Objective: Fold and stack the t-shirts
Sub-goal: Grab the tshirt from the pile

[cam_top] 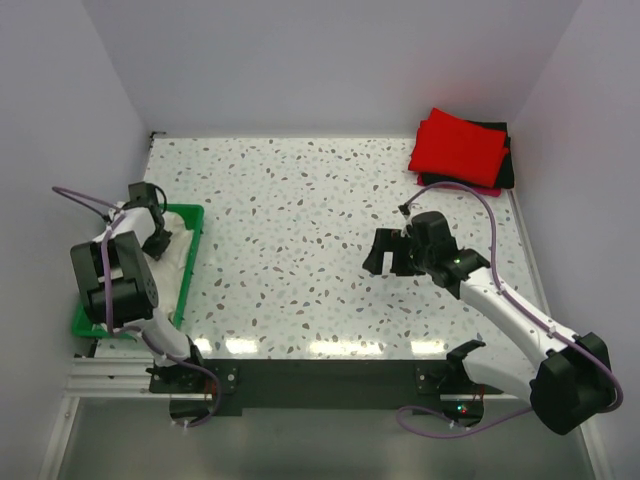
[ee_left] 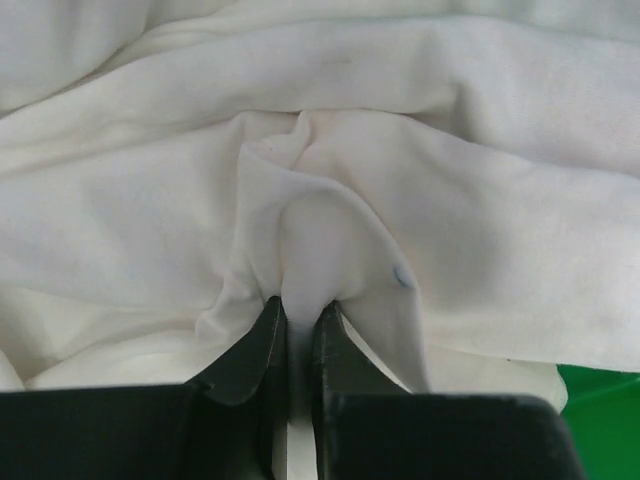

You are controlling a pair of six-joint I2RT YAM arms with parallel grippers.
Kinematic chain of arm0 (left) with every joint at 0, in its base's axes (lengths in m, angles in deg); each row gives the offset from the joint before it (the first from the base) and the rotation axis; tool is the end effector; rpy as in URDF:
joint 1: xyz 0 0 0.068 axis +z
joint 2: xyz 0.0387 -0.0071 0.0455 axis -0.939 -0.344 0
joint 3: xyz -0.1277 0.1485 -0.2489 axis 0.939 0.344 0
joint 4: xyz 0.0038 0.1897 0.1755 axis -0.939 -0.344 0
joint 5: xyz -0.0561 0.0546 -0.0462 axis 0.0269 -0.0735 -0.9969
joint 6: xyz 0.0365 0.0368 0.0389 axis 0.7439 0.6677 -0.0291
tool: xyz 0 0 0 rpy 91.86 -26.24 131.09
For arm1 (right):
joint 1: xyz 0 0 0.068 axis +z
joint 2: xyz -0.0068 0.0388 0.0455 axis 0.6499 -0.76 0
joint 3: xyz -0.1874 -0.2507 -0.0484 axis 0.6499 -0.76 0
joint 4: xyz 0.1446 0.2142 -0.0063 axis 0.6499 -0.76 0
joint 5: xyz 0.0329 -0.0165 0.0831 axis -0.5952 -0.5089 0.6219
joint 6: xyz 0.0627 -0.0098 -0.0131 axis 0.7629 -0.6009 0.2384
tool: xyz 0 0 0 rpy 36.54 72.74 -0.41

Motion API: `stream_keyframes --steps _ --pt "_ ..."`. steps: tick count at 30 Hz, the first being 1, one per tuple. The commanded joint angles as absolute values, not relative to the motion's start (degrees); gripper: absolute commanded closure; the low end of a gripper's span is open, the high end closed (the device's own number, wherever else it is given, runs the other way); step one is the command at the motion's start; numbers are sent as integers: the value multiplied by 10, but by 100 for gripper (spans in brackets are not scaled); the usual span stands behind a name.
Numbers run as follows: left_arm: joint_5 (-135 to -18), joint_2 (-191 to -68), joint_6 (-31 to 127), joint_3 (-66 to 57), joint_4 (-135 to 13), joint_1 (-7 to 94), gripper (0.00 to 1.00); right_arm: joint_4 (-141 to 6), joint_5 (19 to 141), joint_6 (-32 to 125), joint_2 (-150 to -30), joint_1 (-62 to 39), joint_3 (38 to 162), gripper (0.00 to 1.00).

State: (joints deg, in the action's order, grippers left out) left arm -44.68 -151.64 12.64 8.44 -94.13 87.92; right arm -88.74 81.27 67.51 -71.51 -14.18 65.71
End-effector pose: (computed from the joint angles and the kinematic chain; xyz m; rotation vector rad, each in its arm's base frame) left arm 0.3084 0.1216 0.2020 -1.5179 2.1989 0.4179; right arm 0.1893 0.1027 0.2718 -0.0517 2.4023 0.6436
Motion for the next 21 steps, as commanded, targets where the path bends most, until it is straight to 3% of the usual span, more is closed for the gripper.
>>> stream_keyframes --steps 1,8,14,21 --pt "-471 -1480 133 99 -956 882 99 -868 833 669 -708 -141 656 1" --pt "-492 -1323 225 93 -945 882 100 -869 848 665 -727 -141 674 1" --pt "-600 -1192 283 45 -900 879 100 -865 868 671 -740 -141 699 1" --pt "-643 -1180 298 -161 -941 788 100 -862 866 676 -738 -141 738 2"
